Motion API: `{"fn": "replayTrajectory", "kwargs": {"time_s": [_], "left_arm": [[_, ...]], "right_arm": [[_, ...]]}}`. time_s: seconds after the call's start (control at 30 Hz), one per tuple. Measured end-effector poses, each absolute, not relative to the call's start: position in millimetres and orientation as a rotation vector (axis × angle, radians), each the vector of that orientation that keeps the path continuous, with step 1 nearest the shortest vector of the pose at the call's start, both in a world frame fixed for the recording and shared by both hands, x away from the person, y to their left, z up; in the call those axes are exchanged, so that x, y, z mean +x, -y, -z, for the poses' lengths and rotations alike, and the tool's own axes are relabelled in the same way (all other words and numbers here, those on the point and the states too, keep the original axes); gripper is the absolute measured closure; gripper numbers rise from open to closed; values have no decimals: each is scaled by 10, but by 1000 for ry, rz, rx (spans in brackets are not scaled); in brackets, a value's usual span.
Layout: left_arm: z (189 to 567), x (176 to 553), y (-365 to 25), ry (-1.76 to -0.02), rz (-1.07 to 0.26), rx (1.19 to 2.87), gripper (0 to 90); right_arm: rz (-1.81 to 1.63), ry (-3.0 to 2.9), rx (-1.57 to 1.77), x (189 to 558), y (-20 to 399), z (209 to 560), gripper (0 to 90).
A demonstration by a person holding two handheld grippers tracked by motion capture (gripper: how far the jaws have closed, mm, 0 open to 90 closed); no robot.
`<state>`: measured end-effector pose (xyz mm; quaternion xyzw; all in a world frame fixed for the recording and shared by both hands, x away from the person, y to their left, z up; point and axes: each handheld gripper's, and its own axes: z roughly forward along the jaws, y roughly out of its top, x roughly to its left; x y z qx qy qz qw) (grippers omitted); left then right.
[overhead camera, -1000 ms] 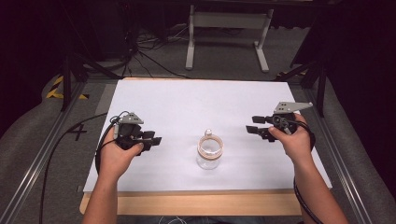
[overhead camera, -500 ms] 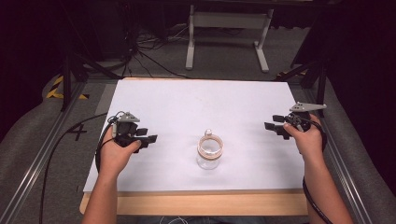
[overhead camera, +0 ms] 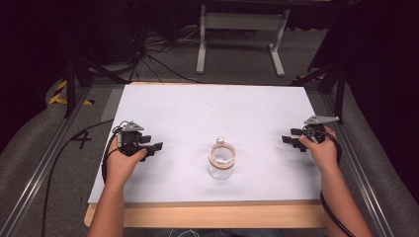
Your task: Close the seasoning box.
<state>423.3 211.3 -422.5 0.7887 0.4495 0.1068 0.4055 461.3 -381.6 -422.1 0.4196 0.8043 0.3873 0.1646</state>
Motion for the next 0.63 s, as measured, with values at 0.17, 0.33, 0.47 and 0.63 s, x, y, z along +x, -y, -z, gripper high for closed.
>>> {"fn": "replayTrajectory", "kwargs": {"time_s": [0.17,0.33,0.47,0.63], "left_arm": [[4298,4251,-2105,-1139,-270,2030,396],[4374,4267,-2085,-1111,-263,2094,389],[4394,4275,-2082,-1111,-258,2094,383],[4400,4276,-2065,-1102,-251,2096,368]], "right_arm": [[-1107,-2309,1178,4639,3790,4342,383],[-1091,-2341,1155,4655,3740,4411,366],[-1091,-2346,1143,4645,3708,4383,366],[-1091,-2357,1130,4645,3668,4381,365]]}}
